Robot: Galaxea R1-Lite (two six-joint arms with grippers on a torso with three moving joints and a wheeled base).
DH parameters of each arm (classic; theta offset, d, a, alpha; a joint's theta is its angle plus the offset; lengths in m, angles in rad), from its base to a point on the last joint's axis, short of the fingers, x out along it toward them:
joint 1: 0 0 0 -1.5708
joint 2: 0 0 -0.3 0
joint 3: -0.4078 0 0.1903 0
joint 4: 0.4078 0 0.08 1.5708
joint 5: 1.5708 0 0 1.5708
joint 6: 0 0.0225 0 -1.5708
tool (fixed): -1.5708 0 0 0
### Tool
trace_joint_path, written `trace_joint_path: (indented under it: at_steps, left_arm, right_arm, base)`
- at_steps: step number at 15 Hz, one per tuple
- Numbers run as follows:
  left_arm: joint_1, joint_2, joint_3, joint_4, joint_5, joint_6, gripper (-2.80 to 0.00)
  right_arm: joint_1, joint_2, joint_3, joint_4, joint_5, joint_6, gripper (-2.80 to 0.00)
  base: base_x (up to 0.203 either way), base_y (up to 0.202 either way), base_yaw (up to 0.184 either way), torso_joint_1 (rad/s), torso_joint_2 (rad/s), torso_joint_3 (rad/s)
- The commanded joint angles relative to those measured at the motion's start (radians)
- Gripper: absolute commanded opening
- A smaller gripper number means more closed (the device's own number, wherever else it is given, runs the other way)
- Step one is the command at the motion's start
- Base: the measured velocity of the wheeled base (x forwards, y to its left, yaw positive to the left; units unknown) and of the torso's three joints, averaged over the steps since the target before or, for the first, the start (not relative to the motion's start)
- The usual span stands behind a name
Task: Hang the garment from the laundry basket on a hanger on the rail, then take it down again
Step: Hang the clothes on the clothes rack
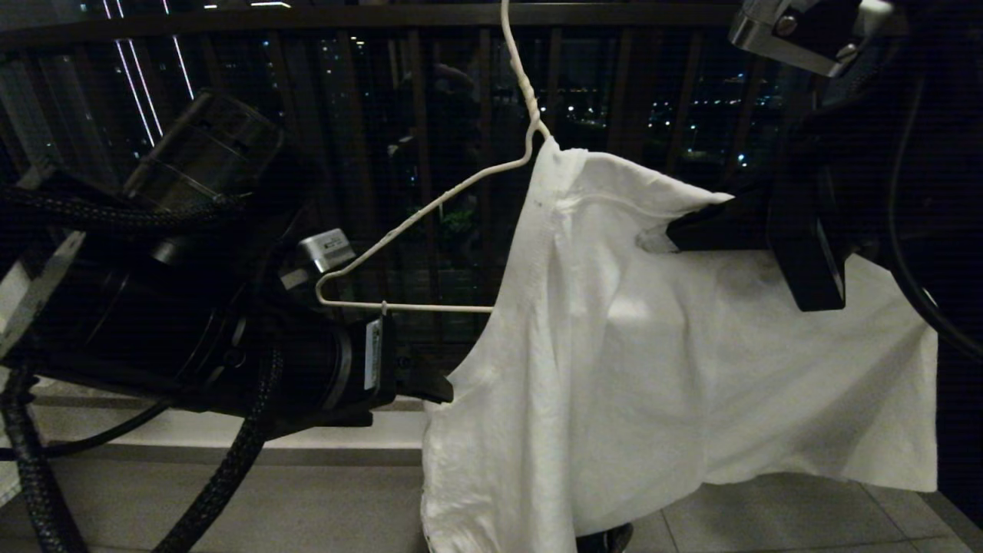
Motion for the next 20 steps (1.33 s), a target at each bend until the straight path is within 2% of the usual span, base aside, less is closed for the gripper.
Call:
trace_joint_path:
  at_steps: [1,8,10,20]
  left_arm:
    - [0.000,-0.028,-0.011,0.006,0.051,-0.006,0.00]
    - [0.059,0.075,-0.017,-0.004,0.082,-0.020,0.00]
    - [0.058,0.102,-0.020,-0.014,0.104,-0.048,0.00]
    - [0.057,0.166,-0.009,-0.013,0.098,-0.045,0.00]
  right_arm:
    - [-0.013,-0.005,0.002,0.004,0.001,-0.003,-2.80]
    - [-0.012,-0.013,0.002,0.003,0.005,-0.004,-2.80]
    - [-0.012,-0.014,0.003,0.003,0.010,-0.003,-2.80]
    - [-0.012,-0.014,0.006,-0.001,0.012,-0.003,-2.80]
  base:
    - [0.000,0.000,0.000,0.000,0.00,0.000]
    - [0.000,0.000,0.000,0.000,0.00,0.000]
    - [0.000,0.000,0.000,0.000,0.00,0.000]
    - [0.000,0.000,0.000,0.000,0.00,0.000]
